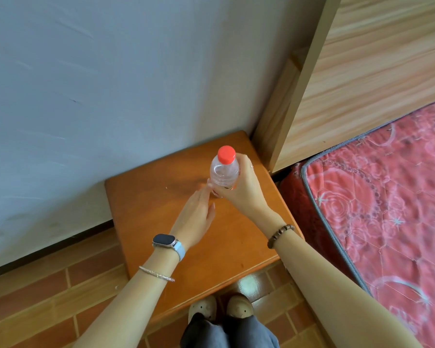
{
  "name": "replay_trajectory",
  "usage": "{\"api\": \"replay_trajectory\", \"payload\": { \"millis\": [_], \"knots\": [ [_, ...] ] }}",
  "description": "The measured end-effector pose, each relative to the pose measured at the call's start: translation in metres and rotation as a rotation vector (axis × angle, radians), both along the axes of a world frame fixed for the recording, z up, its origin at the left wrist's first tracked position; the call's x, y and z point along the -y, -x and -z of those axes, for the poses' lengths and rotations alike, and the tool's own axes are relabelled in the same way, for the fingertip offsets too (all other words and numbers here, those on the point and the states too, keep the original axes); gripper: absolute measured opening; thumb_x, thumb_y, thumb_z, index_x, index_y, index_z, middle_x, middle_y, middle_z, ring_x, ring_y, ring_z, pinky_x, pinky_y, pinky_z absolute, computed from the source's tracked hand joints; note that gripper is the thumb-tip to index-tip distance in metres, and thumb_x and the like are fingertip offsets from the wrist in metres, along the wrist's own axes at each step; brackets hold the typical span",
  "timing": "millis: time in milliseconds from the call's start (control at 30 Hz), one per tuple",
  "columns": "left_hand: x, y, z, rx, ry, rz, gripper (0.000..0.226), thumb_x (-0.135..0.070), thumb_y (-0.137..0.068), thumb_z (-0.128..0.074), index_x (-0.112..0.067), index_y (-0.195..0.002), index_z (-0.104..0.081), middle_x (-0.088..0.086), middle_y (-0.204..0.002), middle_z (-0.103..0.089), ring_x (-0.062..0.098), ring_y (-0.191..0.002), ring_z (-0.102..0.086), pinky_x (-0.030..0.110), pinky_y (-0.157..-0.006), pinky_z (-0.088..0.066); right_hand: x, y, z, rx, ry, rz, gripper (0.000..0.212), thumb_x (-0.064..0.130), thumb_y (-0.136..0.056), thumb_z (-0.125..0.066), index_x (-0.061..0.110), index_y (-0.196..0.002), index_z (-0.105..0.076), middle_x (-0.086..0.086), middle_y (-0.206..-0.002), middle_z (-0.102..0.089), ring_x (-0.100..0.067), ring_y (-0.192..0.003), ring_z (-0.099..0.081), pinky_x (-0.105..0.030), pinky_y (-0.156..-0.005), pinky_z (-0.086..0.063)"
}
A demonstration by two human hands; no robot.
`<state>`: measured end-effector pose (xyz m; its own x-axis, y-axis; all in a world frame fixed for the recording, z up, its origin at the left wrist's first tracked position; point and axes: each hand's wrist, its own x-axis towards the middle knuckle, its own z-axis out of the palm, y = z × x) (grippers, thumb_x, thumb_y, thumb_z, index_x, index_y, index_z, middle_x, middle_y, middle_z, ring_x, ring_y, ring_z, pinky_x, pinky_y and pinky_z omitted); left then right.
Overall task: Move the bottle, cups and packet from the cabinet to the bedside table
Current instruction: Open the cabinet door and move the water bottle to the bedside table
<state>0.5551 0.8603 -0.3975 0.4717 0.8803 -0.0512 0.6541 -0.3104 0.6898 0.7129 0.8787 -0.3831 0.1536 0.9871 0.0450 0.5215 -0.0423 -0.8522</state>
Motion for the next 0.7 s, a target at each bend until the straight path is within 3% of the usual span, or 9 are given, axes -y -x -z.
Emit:
{"api": "replay_trajectory", "payload": {
  "millis": [133,267,400,533,633,700],
  "knots": [
    [0.001,-0.001,0.004,-0.007,0.074,-0.019,0.062,-0.018,-0.098,-0.043,-0.022,-0.150,-0.011,0.003,-0.137,-0.049,0.015,-0.121,-0.048,0.027,-0.096,-0.042,0.013,-0.008,0.018,-0.015,0.071,0.038,0.069,0.038,-0.072,-0.083,0.026,-0.127,-0.044,0.008,-0.123,-0.051,-0.001,-0.108,-0.052,-0.018,-0.084,-0.051],
    [0.000,-0.004,0.008,0.003,0.086,-0.015,0.068,-0.016,-0.097,-0.045,-0.028,-0.150,-0.003,-0.001,-0.136,-0.049,0.012,-0.117,-0.052,0.021,-0.090,-0.045,0.006,-0.011,0.028,-0.033,0.078,0.018,0.070,0.033,-0.074,-0.082,0.024,-0.132,-0.044,0.005,-0.127,-0.051,0.002,-0.108,-0.048,-0.016,-0.088,-0.047],
    [-0.016,-0.008,0.013,0.015,0.078,-0.014,0.073,-0.013,-0.096,-0.045,-0.033,-0.149,0.001,-0.001,-0.129,-0.053,0.013,-0.108,-0.055,0.032,-0.087,-0.052,-0.012,-0.014,0.033,-0.024,0.050,0.015,0.069,0.030,-0.075,-0.081,0.021,-0.133,-0.045,0.003,-0.126,-0.052,-0.001,-0.111,-0.048,-0.025,-0.091,-0.052],
    [-0.040,-0.017,0.017,0.010,0.048,-0.024,0.075,-0.009,-0.093,-0.046,-0.030,-0.150,-0.001,0.000,-0.121,-0.057,0.015,-0.095,-0.057,0.030,-0.075,-0.050,-0.036,-0.021,0.035,-0.040,0.014,0.017,0.069,0.032,-0.074,-0.082,0.023,-0.131,-0.045,0.003,-0.124,-0.053,-0.008,-0.115,-0.051,-0.032,-0.093,-0.054],
    [-0.055,-0.023,0.022,-0.026,0.011,-0.021,0.074,-0.007,-0.092,-0.045,-0.026,-0.150,-0.004,0.002,-0.114,-0.059,0.016,-0.081,-0.054,0.023,-0.064,-0.041,-0.052,-0.027,0.033,-0.028,0.021,0.011,0.069,0.030,-0.074,-0.081,0.021,-0.132,-0.045,0.001,-0.124,-0.053,-0.010,-0.113,-0.053,-0.025,-0.089,-0.052],
    [-0.062,-0.027,0.024,-0.012,0.011,-0.014,0.076,-0.006,-0.090,-0.046,-0.027,-0.150,-0.003,0.000,-0.118,-0.059,0.018,-0.089,-0.056,0.028,-0.070,-0.046,-0.060,-0.031,0.029,-0.016,0.023,0.005,0.068,0.030,-0.075,-0.081,0.018,-0.132,-0.046,-0.001,-0.125,-0.054,-0.009,-0.111,-0.052,-0.014,-0.085,-0.045]
  ]
}}
